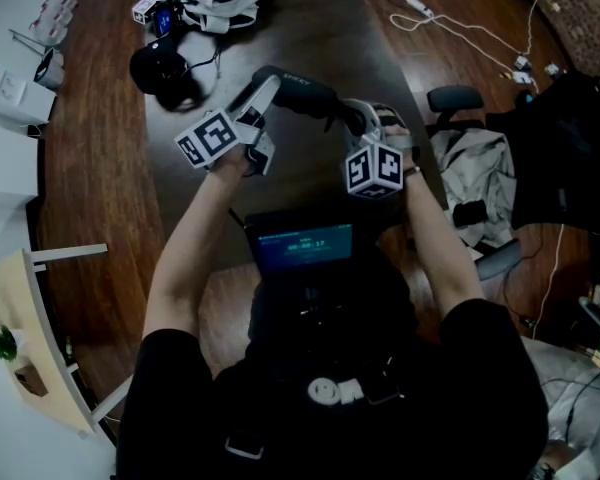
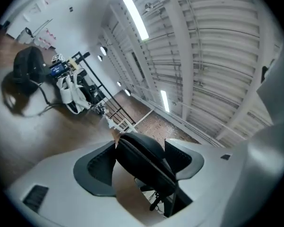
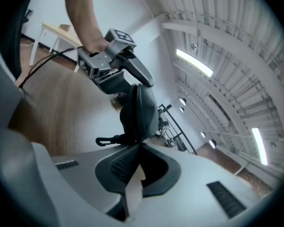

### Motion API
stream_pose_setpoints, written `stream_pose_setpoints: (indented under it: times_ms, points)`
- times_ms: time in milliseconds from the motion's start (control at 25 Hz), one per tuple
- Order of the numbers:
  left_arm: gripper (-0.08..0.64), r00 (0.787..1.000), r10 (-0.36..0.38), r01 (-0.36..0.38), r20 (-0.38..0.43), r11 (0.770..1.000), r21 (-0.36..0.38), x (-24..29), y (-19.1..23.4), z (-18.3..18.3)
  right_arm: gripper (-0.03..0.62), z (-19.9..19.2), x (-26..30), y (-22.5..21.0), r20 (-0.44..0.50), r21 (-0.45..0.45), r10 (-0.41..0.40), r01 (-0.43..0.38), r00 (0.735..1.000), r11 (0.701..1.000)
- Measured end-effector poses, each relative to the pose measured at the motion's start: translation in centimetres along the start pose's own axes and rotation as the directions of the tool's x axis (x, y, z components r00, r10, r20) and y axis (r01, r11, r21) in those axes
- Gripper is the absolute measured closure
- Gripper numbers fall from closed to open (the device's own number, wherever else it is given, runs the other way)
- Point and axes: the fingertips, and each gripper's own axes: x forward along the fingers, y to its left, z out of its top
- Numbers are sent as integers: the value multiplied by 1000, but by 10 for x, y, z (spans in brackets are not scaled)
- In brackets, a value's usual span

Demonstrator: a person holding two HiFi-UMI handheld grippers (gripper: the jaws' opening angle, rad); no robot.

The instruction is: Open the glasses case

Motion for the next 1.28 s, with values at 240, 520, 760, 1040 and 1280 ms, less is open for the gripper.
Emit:
stream_pose_setpoints:
  times_ms: [240, 520, 760, 1040, 1280]
  points:
    - [301, 997, 2, 5, -81, 997, 80, -7, 2, -8, 571, -5, -4, 34, 0, -115, 162, -161, 987, 980]
    - [326, 962, -100, 159, -255, 962, 221, -15, -15, -31, 571, -32, -2, 55, -108, -10, 384, -387, 917, 922]
    - [349, 984, -62, 102, -168, 964, 244, -10, -17, -22, 571, -26, -1, 55, -136, -63, 383, -394, 914, 917]
    - [178, 988, 74, -68, -139, 997, 41, -1, 2, -30, 572, -23, 7, 48, -149, -267, 131, -168, 980, 949]
    - [176, 985, 173, -172, -5, 976, -136, -15, 32, -26, 572, 0, 0, 37, -112, -134, 67, -82, 991, 988]
